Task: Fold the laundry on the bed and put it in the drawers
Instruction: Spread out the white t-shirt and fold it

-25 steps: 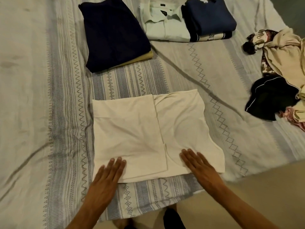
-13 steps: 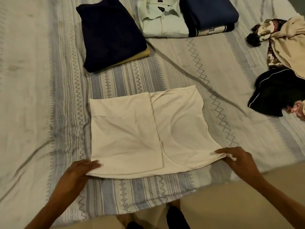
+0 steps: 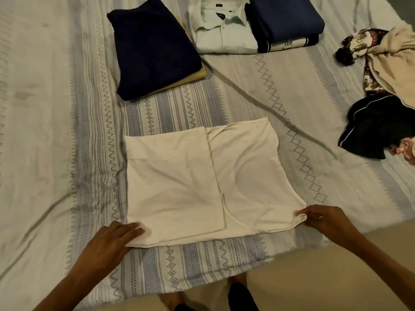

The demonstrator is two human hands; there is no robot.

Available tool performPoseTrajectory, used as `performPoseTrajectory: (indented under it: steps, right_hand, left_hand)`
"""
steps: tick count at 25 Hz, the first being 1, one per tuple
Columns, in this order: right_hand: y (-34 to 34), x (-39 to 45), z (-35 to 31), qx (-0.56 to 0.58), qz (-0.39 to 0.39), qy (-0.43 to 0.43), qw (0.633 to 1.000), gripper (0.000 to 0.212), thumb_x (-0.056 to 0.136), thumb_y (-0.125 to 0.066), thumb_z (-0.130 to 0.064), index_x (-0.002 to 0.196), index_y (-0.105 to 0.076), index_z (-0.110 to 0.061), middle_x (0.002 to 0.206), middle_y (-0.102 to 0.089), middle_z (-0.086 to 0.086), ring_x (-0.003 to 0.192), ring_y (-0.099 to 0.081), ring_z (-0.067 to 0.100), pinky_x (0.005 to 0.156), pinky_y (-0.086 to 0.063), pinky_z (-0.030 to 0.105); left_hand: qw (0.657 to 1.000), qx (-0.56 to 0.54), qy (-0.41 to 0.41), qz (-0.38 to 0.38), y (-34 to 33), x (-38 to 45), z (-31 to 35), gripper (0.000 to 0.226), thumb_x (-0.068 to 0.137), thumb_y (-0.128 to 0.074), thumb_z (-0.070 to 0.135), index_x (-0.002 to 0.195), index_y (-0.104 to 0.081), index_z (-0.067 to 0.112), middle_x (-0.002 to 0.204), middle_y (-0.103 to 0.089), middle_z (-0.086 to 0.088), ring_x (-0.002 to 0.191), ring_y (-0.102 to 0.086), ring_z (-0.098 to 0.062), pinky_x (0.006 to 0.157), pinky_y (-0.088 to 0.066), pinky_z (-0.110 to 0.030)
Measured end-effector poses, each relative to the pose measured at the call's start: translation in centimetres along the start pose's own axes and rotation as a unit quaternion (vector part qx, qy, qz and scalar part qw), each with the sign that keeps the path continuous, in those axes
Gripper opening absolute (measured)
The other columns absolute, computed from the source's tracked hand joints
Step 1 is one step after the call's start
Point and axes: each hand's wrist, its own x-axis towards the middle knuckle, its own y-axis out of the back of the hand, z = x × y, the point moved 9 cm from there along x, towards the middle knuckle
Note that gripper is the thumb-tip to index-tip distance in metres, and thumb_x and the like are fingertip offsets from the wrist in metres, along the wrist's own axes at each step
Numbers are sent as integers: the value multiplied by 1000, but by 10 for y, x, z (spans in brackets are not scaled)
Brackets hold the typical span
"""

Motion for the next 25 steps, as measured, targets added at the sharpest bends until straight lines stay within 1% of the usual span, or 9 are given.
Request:
performPoseTrajectory:
  steps: [3, 5, 8, 11, 13, 17, 20, 23, 25]
  right_hand:
    - [-9, -7, -18, -124, 18, 94, 988, 26, 79, -90, -16, 100, -80, -27, 94, -76, -13, 78, -74, 11, 64, -58, 28]
    - [-12, -8, -22, -169, 19, 121, 978, 27, 81, -87, -13, 102, -79, -27, 98, -75, -14, 80, -73, 8, 64, -55, 21]
    - [0, -3, -7, -2, 9, 7, 1000, 20, 86, -82, -9, 97, -80, -25, 94, -77, -20, 84, -71, -2, 74, -51, 10]
    - [5, -7, 8, 243, -46, -142, 958, 19, 94, -71, -3, 104, -79, -17, 95, -79, 3, 92, -76, 21, 80, -57, 34]
    - [16, -8, -5, 306, -63, -141, 939, 18, 92, -71, -7, 107, -79, -15, 101, -78, 10, 95, -73, 25, 80, -52, 39]
    - [47, 8, -34, 316, -51, -107, 941, 21, 82, -76, -22, 102, -81, -20, 104, -78, 5, 90, -68, 12, 83, -44, 39]
    - [67, 36, -46, 352, -15, -93, 931, 22, 77, -78, -23, 98, -82, -19, 104, -78, 6, 94, -70, 14, 89, -53, 37]
    - [67, 75, -37, 419, 17, -108, 901, 47, 57, -95, -43, 92, -80, -15, 101, -76, 7, 96, -71, 19, 88, -58, 28]
    - [49, 103, -24, 473, 34, -162, 865, 44, 55, -95, -36, 91, -78, -17, 96, -74, 8, 95, -69, 25, 88, -60, 34]
  left_hand:
    - [1000, 3, -14, -1, -3, -2, 6, 42, 96, -45, 36, 127, -72, 29, 139, -66, 3, 117, -65, -29, 85, -55, -43]
    - [999, -36, -21, 9, 2, -3, 4, 43, 105, -38, 44, 131, -70, 33, 141, -64, 11, 128, -62, -21, 95, -53, -37]
    - [974, -206, 90, -22, 10, 0, -14, 29, 104, -57, 42, 130, -66, 51, 138, -60, 30, 131, -55, 4, 101, -48, -16]
    - [947, -277, 162, -18, 16, 0, -29, 52, 91, -73, 21, 125, -65, 60, 128, -67, 29, 107, -72, -5, 90, -57, -22]
    - [942, -290, 164, -25, 22, 4, -28, 52, 91, -71, 18, 125, -65, 57, 128, -67, 30, 92, -77, -16, 82, -60, -32]
    - [945, -292, 145, 13, 54, 22, -25, 30, 94, -70, 27, 122, -74, 37, 126, -67, 31, 108, -69, 5, 93, -50, -10]
    - [931, -328, 157, 37, 73, 45, -28, 31, 99, -63, 49, 120, -74, 30, 105, -77, 18, 91, -72, 0, 80, -54, -15]
    - [870, -416, 252, 81, 60, 69, -52, 14, 102, -63, 29, 107, -74, 24, 91, -77, 12, 82, -69, -1, 70, -51, -10]
    - [811, -477, 319, 112, 37, 81, -70, 13, 100, -64, 24, 105, -75, 20, 92, -78, 7, 90, -69, -6, 75, -54, -15]
